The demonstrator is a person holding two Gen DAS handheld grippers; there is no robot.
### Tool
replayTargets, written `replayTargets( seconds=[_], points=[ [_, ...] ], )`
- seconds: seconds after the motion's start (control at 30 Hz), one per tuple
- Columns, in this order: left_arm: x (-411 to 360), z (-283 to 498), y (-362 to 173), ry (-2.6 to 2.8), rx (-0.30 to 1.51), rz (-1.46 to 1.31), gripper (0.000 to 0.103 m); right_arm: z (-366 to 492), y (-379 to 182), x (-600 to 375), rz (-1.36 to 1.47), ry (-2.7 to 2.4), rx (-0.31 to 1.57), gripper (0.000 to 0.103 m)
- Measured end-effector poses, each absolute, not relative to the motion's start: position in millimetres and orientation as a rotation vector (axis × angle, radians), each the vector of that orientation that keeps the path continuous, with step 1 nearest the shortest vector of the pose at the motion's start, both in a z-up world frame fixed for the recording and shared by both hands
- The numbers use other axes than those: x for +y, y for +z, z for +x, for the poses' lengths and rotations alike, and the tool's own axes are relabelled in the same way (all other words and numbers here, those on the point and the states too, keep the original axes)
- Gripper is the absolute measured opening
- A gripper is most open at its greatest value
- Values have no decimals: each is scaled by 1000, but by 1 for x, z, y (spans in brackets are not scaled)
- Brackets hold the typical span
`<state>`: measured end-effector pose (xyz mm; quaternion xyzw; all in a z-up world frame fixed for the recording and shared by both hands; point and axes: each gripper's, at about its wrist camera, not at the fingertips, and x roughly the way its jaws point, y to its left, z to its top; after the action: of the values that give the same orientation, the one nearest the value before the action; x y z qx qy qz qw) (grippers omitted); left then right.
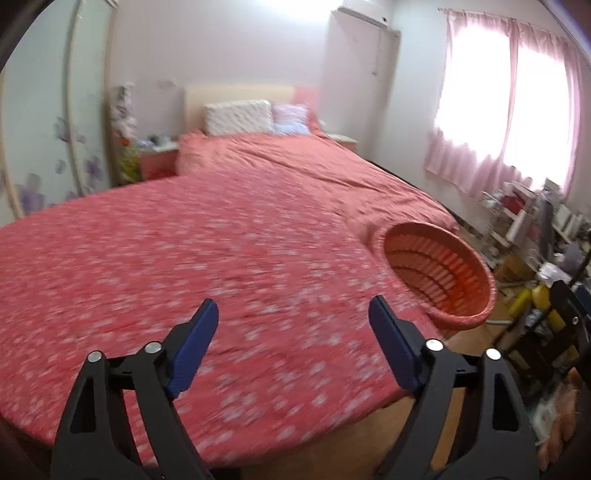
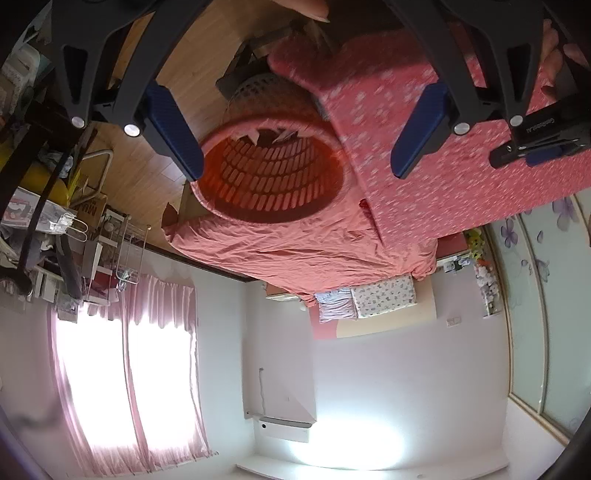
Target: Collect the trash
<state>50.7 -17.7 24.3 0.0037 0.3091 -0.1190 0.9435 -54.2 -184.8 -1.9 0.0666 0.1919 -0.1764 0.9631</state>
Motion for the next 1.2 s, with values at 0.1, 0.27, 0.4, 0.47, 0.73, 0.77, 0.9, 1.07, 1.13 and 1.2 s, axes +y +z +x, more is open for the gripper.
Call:
replayTargets(
  seconds=[0.1,0.27,0.4,0.47,0.73,0.77,0.9,1.07,1.13,1.2],
  points=[
    [-6,29,25,-182,592,8,89,-71,-1,-165,113,-376,384,99],
    [4,-1,25,-85,532,10,95,-88,-2,-145,86,-423,386,99],
    [11,-18,24,-44,507,11,96,-95,-5,-137,74,-465,396,99],
    [12,-24,24,-30,495,14,97,-96,-6,-134,72,-476,403,99],
    [13,-36,16,-17,489,12,98,-97,-14,-123,33,-498,416,99],
    [12,-36,15,-17,495,10,98,-96,-15,-122,32,-500,419,99],
    [14,-35,9,-19,524,-1,98,-92,-20,-122,27,-503,435,99],
    [13,-37,7,-20,535,-7,98,-89,-23,-124,32,-507,446,99],
    [12,-36,6,-21,538,-8,98,-88,-24,-125,33,-510,452,99],
    [12,-36,6,-22,543,-10,98,-88,-25,-126,35,-511,454,99]
  ],
)
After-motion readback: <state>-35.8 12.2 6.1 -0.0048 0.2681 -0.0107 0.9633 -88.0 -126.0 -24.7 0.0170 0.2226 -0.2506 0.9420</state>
